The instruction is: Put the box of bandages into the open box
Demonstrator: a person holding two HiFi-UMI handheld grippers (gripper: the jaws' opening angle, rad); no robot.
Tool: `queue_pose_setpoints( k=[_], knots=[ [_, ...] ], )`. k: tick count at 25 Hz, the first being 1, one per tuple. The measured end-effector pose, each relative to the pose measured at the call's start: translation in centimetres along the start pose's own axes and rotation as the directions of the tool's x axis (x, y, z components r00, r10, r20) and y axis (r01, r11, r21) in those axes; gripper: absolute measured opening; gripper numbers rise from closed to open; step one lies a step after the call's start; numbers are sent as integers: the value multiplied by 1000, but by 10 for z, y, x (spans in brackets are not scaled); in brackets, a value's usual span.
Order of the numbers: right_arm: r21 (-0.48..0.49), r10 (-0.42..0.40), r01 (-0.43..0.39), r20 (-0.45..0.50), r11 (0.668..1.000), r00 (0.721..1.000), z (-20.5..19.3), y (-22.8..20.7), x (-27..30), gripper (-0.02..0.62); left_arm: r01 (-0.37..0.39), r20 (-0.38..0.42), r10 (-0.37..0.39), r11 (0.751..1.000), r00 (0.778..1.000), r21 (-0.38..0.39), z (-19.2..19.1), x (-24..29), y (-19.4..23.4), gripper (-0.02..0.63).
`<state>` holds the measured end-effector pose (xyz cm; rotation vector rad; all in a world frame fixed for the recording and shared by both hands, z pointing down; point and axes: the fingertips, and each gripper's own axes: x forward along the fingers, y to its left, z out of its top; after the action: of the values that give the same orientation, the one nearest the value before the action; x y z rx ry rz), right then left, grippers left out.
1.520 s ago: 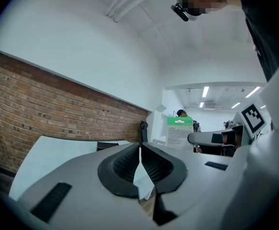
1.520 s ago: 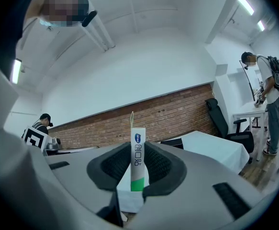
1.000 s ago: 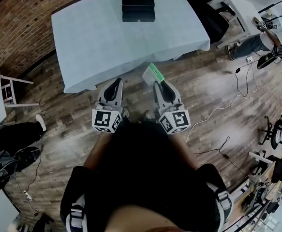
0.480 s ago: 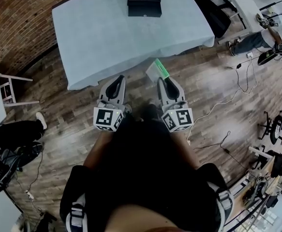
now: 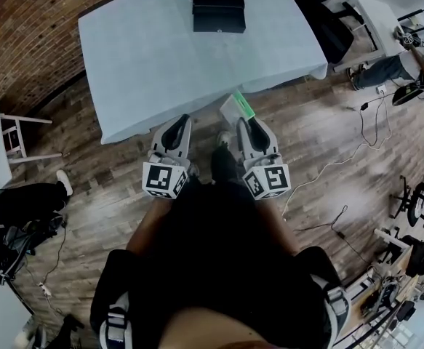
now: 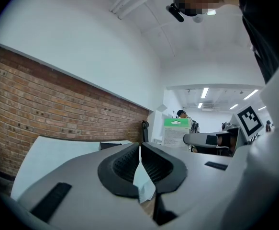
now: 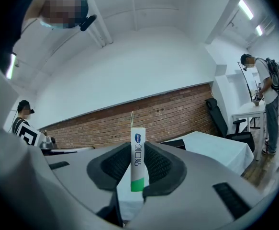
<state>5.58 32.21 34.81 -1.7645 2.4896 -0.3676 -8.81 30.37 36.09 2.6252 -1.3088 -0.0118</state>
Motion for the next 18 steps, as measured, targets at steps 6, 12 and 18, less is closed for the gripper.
queue_pose_setpoints(
  k=[6,12,18],
  knots=[
    [4,37,-37,-6,999,999,12,-38,39,101,-38,-6,38,999,999,8,6,53,8,40],
    [9,61,-61,-16,998,998,25,-89,77,101,-66,-12,67,997,998,33,10,115,9,40],
    [16,89,-88,-29,996,996,37,-140,105,101,-85,-32,87,995,996,43,10,169,-2,40]
  ],
)
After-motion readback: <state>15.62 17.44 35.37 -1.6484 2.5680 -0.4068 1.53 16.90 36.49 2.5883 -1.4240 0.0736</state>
